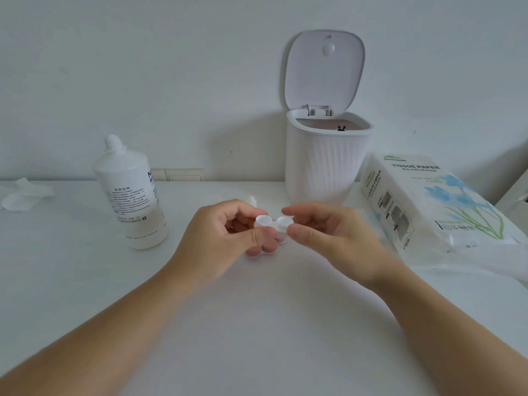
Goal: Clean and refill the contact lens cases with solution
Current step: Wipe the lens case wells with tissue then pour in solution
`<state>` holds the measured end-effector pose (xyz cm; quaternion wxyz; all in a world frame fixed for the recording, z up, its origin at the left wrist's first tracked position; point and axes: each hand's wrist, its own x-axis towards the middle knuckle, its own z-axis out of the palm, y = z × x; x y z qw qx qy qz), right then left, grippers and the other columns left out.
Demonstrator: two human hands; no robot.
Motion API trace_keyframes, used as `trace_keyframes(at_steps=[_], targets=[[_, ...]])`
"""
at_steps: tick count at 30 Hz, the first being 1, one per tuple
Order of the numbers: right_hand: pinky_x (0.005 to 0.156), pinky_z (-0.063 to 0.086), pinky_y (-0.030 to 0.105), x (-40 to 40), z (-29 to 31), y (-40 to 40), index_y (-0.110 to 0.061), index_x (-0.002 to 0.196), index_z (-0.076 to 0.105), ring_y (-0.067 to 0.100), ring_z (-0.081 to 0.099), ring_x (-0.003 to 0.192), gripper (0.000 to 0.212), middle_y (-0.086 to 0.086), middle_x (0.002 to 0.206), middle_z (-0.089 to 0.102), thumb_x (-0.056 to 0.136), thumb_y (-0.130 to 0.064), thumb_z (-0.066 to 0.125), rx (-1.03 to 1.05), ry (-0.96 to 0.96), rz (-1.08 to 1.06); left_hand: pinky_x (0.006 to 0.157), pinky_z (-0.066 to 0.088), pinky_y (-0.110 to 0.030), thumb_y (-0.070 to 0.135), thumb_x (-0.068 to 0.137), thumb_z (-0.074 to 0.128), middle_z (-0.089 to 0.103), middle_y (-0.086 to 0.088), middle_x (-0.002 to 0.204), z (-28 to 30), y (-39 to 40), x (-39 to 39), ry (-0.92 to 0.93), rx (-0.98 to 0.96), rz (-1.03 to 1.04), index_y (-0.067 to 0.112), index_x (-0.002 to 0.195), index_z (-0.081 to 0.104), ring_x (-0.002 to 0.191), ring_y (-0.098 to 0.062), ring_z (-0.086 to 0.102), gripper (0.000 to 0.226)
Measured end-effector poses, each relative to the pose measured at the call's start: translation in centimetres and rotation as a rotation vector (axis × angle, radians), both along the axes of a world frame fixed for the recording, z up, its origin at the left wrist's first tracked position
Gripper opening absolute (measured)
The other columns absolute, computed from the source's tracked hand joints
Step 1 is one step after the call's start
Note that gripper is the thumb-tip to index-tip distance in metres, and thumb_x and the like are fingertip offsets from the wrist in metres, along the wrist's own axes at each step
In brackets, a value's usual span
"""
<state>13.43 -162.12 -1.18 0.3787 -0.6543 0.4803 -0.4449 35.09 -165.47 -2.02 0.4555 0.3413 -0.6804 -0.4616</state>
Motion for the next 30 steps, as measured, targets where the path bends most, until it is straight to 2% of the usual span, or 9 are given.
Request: trace_keyframes(at_steps=[2,3,7,10,13,16,23,26,30], targets=[[0.080,0.052,0.047,0.2,-0.2,0.0,-0.022,0.103,0.077,0.014,0.062,0.080,0.021,0.003,0.080,0.070,0.085,-0.032,0.078,0.008,-0.037,0.027,0.068,0.060,-0.030,0.038,0.071,0.086,0.079,-0.006,0.081,-0.1,0.1,-0.2,-0.006,0.002,-0.015,0.025,0.087,0.074,0.072,-0.024,0.075,0.024],[0.081,0.053,0.046,0.2,-0.4,-0.1,-0.022,0.101,0.078,0.012,0.064,0.079,0.016,-0.001,0.078,0.072,0.087,-0.029,0.076,0.003,-0.032,0.035,0.068,0.060,-0.029,0.035,0.072,0.086,0.079,-0.007,0.081,-0.2,0.1,-0.3,-0.014,0.004,-0.014,0.025,0.087,0.074,0.074,-0.024,0.076,0.021],[0.074,0.052,0.023,0.0,-0.8,-0.4,-0.019,0.101,0.078,0.006,0.067,0.076,0.015,-0.006,0.085,0.078,0.087,-0.024,0.079,0.016,0.004,0.072,0.071,0.061,-0.035,0.023,0.075,0.086,0.079,-0.007,0.083,-0.6,-0.2,-0.3,-0.036,0.009,-0.014,0.024,0.088,0.076,0.079,-0.027,0.077,0.016],[0.072,0.053,0.022,-0.1,-1.1,-0.5,-0.022,0.096,0.079,0.006,0.067,0.073,0.015,-0.004,0.083,0.078,0.082,-0.026,0.083,0.012,0.032,0.045,0.073,0.060,-0.043,0.029,0.073,0.091,0.077,0.000,0.083,-0.9,0.0,-0.1,-0.141,-0.067,0.038,0.031,0.091,0.076,0.076,-0.027,0.073,0.023],[0.078,0.055,0.039,-0.5,-1.2,-0.6,-0.024,0.095,0.079,0.012,0.067,0.077,0.014,0.006,0.086,0.077,0.082,-0.022,0.084,0.024,0.035,0.024,0.064,0.052,-0.025,0.042,0.068,0.087,0.072,0.010,0.077,-0.7,0.2,0.6,-0.212,-0.163,0.153,0.038,0.091,0.075,0.069,-0.022,0.064,0.026],[0.081,0.053,0.043,-0.7,-1.4,-0.9,-0.024,0.099,0.078,0.015,0.066,0.080,0.019,0.010,0.092,0.076,0.082,-0.018,0.083,0.043,0.014,-0.008,0.060,0.044,-0.010,0.031,0.075,0.088,0.069,0.015,0.078,0.1,0.2,2.3,-0.277,-0.313,0.287,0.036,0.087,0.073,0.063,-0.010,0.059,0.019],[0.068,0.048,0.017,-0.6,-1.8,-1.0,-0.026,0.092,0.078,0.002,0.063,0.068,0.014,-0.010,0.075,0.074,0.081,-0.021,0.084,-0.024,0.076,-0.060,0.065,0.043,-0.010,0.032,0.087,0.070,0.067,0.011,0.076,0.9,2.5,8.7,-0.328,-0.635,0.615,0.024,0.086,0.072,0.069,-0.007,0.061,0.008],[0.066,0.046,0.017,-0.4,-1.8,-1.1,-0.026,0.089,0.077,0.002,0.061,0.066,0.013,-0.011,0.074,0.073,0.079,-0.023,0.085,-0.021,0.088,-0.081,0.069,0.041,-0.009,0.035,0.087,0.066,0.062,0.009,0.089,0.4,2.6,11.0,-0.219,-0.520,0.821,0.029,0.099,0.066,0.075,-0.008,0.058,0.013],[0.064,0.047,0.018,-0.2,-0.5,-1.9,-0.026,0.085,0.074,0.002,0.060,0.064,0.017,-0.007,0.076,0.073,0.075,-0.031,0.087,-0.032,0.198,-0.101,0.079,0.037,-0.003,0.042,0.080,0.071,0.047,0.009,0.129,0.0,1.3,12.2,-0.098,-0.210,0.881,0.033,0.134,0.048,0.102,-0.002,0.055,0.059]])
